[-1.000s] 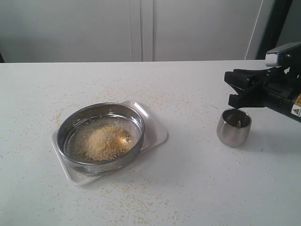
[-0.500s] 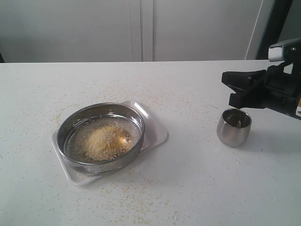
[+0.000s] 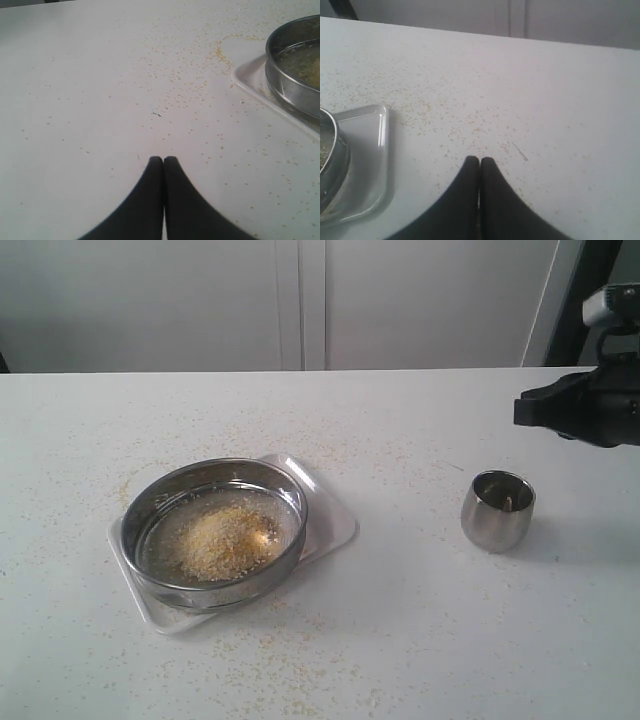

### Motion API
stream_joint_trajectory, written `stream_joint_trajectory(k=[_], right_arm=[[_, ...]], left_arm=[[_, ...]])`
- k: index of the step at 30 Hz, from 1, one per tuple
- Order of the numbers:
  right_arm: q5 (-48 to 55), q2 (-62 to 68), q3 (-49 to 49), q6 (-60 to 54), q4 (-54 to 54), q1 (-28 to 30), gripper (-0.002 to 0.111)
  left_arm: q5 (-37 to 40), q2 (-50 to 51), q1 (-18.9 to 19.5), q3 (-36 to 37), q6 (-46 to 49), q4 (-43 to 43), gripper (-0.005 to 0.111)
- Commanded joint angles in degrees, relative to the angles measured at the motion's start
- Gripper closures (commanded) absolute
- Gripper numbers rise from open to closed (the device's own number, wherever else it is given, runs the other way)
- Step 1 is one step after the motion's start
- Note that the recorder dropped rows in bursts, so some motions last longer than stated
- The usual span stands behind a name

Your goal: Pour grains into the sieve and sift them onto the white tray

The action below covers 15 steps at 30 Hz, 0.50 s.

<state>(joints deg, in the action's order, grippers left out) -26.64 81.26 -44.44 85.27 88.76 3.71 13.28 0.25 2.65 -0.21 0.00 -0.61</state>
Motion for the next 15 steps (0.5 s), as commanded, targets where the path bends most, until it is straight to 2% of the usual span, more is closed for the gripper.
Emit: stream_joint_trajectory(k=[1, 3, 10, 15], right_arm=[[2.4, -0.5, -2.4, 16.0, 11.2, 0.4, 0.107], [2.9, -0.5, -2.8, 20.0, 11.2, 0.4, 0.107], [2.6, -0.5, -2.8, 20.4, 11.2, 0.4, 0.107], [-5.3, -0.9, -2.8, 20.4, 11.2, 0.4, 0.107]], left_arm=[[0.0, -0.2, 0.1, 0.2, 0.0, -0.5, 0.107], [0.0, -0.2, 0.1, 0.2, 0.0, -0.5, 0.107], [0.0, -0.2, 0.1, 0.2, 0.0, -0.5, 0.107], [0.0, -0.2, 0.1, 0.2, 0.0, -0.5, 0.107]])
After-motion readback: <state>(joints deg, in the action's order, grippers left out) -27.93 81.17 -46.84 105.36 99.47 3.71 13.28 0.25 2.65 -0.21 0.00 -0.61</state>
